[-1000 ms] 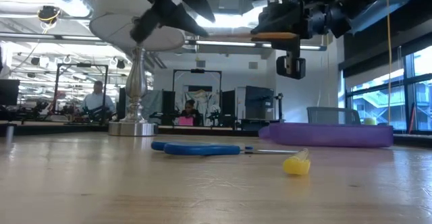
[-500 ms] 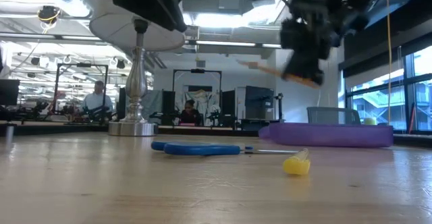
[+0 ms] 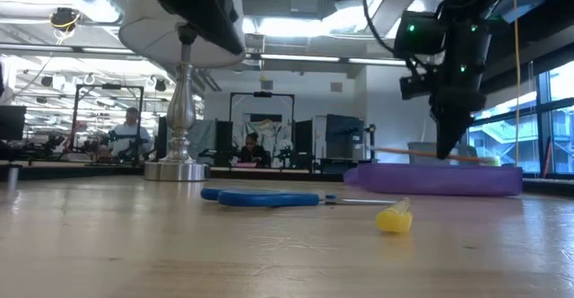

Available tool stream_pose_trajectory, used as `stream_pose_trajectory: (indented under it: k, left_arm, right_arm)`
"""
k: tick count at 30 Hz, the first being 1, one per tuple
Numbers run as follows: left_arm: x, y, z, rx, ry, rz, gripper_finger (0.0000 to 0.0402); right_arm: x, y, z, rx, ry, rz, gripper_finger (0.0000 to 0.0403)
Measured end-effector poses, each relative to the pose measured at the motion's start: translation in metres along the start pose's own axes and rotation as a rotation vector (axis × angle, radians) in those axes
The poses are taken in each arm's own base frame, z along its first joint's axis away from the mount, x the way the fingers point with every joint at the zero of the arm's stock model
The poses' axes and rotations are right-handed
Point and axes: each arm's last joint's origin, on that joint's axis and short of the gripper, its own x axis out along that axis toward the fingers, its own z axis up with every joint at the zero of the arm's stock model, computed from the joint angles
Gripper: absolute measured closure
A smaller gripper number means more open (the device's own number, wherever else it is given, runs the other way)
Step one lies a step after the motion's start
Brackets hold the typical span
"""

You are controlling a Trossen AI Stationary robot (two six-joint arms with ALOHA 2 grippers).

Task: Pick & place school supplies into a supply box
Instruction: Put the pencil into the purple supply box, then put the blue scissors into the purple supply box

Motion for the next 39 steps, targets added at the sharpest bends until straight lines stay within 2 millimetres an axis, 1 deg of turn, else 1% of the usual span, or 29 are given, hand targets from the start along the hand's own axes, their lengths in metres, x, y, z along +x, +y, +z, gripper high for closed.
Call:
stream_pose_trajectory:
  k: [4,10,16,22,27,31,35,39]
  left_arm:
    - [0.014,-0.002,-0.003,-0.056,0.048,-0.024,0.0288]
    - [0.044,-0.002,-0.008,-0.06,0.093,0.007,0.0288]
    - [0.076,-0.004,-0.012,-0.12,0.098,0.016,0.0288]
    - [0.1,-0.006,-0.024,-0.149,0.17,0.026,0.0288]
    - [0.109,-0.007,-0.026,-0.146,0.173,0.024,0.0288]
    - [0.11,-0.007,-0.027,-0.146,0.178,0.024,0.0288]
    - [0.11,-0.008,-0.027,-0.191,0.178,0.02,0.0283]
    - [0.11,-0.008,-0.027,-0.247,0.175,0.032,0.0265]
  right_arm:
    - [0.015,0.002,0.001,-0.035,0.071,-0.004,0.0377]
    - [0.032,0.003,0.002,-0.038,0.147,-0.02,0.0377]
    - [0.035,0.001,0.001,0.028,0.154,-0.108,0.0371]
    - [0.035,0.001,0.001,0.028,0.155,-0.105,0.0333]
    - [0.035,0.002,0.001,0.005,0.165,-0.087,0.0294]
    - [0.034,0.002,0.0,0.026,0.17,-0.093,0.0272]
    - [0.034,0.002,0.0,0.081,0.167,-0.1,0.0268]
    - [0.034,0.002,0.0,0.084,0.166,-0.1,0.027]
